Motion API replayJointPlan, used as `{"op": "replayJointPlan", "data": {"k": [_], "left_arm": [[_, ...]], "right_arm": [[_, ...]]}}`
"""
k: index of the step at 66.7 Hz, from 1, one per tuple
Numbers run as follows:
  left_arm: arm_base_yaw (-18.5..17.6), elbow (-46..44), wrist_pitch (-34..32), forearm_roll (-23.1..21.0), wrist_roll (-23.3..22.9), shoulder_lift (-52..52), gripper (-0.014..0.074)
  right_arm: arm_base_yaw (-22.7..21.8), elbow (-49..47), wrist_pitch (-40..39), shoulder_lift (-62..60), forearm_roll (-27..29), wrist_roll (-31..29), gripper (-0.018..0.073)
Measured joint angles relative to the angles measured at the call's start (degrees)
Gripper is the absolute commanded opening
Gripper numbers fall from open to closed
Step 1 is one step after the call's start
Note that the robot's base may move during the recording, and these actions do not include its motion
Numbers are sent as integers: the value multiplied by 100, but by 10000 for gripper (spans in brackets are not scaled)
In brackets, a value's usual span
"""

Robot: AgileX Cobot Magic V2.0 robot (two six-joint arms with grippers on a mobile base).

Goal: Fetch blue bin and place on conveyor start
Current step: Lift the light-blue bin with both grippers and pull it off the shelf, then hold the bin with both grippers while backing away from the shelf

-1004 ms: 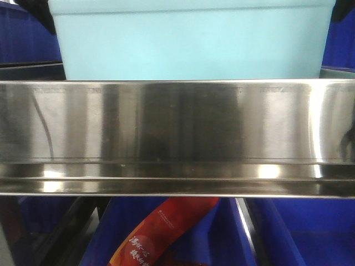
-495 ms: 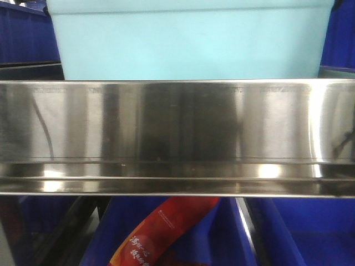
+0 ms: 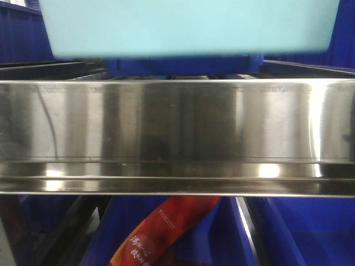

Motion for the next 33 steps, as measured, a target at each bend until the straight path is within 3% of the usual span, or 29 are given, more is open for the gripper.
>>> {"op": "replayJointPlan", "data": {"k": [33], "left_arm": [[-469, 524, 348, 287, -11, -1653, -111]], "right_arm": [[653, 507, 322, -1769, -146, 136, -153]]}}
